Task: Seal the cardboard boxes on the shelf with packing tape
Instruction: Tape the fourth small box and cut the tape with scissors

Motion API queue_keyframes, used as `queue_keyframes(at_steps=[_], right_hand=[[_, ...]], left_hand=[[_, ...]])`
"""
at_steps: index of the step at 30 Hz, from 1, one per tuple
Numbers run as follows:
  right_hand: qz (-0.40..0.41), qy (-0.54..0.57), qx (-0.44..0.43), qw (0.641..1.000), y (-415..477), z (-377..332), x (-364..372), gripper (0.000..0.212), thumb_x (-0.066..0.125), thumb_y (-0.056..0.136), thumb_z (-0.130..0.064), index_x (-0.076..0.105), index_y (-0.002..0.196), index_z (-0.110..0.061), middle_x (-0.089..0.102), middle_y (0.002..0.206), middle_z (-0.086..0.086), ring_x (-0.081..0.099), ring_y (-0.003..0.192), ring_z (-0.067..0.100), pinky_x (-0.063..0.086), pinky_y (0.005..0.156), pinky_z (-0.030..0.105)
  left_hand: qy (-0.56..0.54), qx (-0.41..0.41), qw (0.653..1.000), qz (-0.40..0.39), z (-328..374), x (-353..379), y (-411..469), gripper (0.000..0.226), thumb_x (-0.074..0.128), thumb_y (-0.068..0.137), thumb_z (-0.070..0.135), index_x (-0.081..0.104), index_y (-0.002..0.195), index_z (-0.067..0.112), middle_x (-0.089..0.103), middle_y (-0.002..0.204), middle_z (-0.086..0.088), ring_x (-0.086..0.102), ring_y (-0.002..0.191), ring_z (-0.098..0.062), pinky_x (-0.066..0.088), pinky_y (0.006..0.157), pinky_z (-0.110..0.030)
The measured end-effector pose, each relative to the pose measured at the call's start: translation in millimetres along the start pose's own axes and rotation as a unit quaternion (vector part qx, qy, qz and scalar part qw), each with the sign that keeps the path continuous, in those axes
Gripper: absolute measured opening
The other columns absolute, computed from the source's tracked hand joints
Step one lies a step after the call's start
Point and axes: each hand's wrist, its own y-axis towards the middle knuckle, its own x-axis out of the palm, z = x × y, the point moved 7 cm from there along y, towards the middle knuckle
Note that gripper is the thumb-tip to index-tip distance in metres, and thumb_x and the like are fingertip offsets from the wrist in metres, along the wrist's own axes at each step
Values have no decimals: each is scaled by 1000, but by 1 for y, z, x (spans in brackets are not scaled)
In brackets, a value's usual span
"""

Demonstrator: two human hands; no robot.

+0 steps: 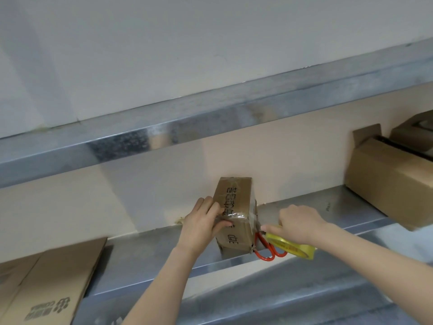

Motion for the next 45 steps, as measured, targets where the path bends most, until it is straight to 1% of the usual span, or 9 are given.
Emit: queue_keyframes(at_steps=[7, 12, 16, 20, 26, 33, 39, 42, 45], right_hand=[[6, 4, 0, 1000, -4, 7, -10, 62, 35, 90, -71, 34, 56, -19, 40, 58, -5, 36, 50, 10, 30, 48, 25], [10, 3, 7, 1000, -7, 10, -13, 62, 34, 90, -71, 37, 57, -19, 42, 59, -5, 38, 51, 10, 34, 50, 25], [8, 11, 13, 1000, -7, 12, -11, 61, 35, 90, -71, 39, 59, -19, 44, 60, -5, 39, 52, 9, 41, 58, 26], [13, 16, 14, 1000, -10, 15, -13, 61, 36, 90, -70, 39, 58, -19, 43, 59, -6, 38, 51, 9, 41, 58, 25], [17, 16, 6, 1000, -11, 14, -18, 59, 35, 91, -69, 37, 59, -19, 43, 59, -5, 38, 53, 10, 38, 55, 26], [24, 50, -18, 998, -4, -6, -24, 64, 33, 89, -73, 38, 58, -18, 42, 58, -3, 39, 52, 12, 33, 52, 26], [2, 52, -33, 998, 0, -21, -20, 56, 34, 93, -67, 34, 61, -21, 41, 63, -4, 42, 60, 14, 30, 51, 26], [-9, 64, -21, 998, -6, -18, -18, 54, 35, 94, -64, 32, 59, -23, 38, 61, -5, 36, 55, 10, 29, 50, 26], [-16, 77, -4, 997, -9, -15, -15, 56, 34, 94, -65, 35, 59, -22, 40, 61, -4, 37, 54, 10, 32, 52, 27]], left_hand=[[74, 72, 995, 16, 11, 0, -6, 48, 82, 70, 38, 50, 103, 24, 54, 82, -5, 50, 66, -24, 42, 52, -30], [130, 98, 986, 19, 17, 0, -8, 42, 50, 88, 41, 48, 130, 40, 53, 82, -6, 50, 67, -25, 45, 57, -33], [69, 42, 997, 5, 22, 1, -6, 40, 46, 91, 55, 64, 117, 30, 55, 90, -5, 50, 76, -24, 44, 67, -34], [-10, 57, 998, 41, 39, 1, 11, 34, 50, 93, 44, 66, 88, 13, 59, 83, 0, 46, 74, -17, 40, 60, -29], [106, 133, 984, 52, 43, 2, 12, 23, 54, 95, 34, 62, 84, 15, 53, 73, 2, 50, 66, -20, 37, 56, -28], [139, 184, 972, 56, 24, -11, 8, 14, 54, 93, 24, 59, 81, 17, 56, 75, 1, 52, 66, -20, 37, 52, -28], [84, 104, 991, -30, 7, -13, 13, 39, 42, 91, 51, 61, 78, 20, 59, 79, 7, 56, 70, -15, 39, 47, -24], [5, -12, 997, -77, 9, -11, 10, 52, 36, 89, 67, 62, 86, 21, 60, 88, 8, 54, 77, -14, 43, 57, -26], [-76, -119, 988, -67, 16, -11, 10, 49, 32, 92, 60, 63, 89, 22, 59, 91, 9, 53, 84, -15, 42, 71, -31]])
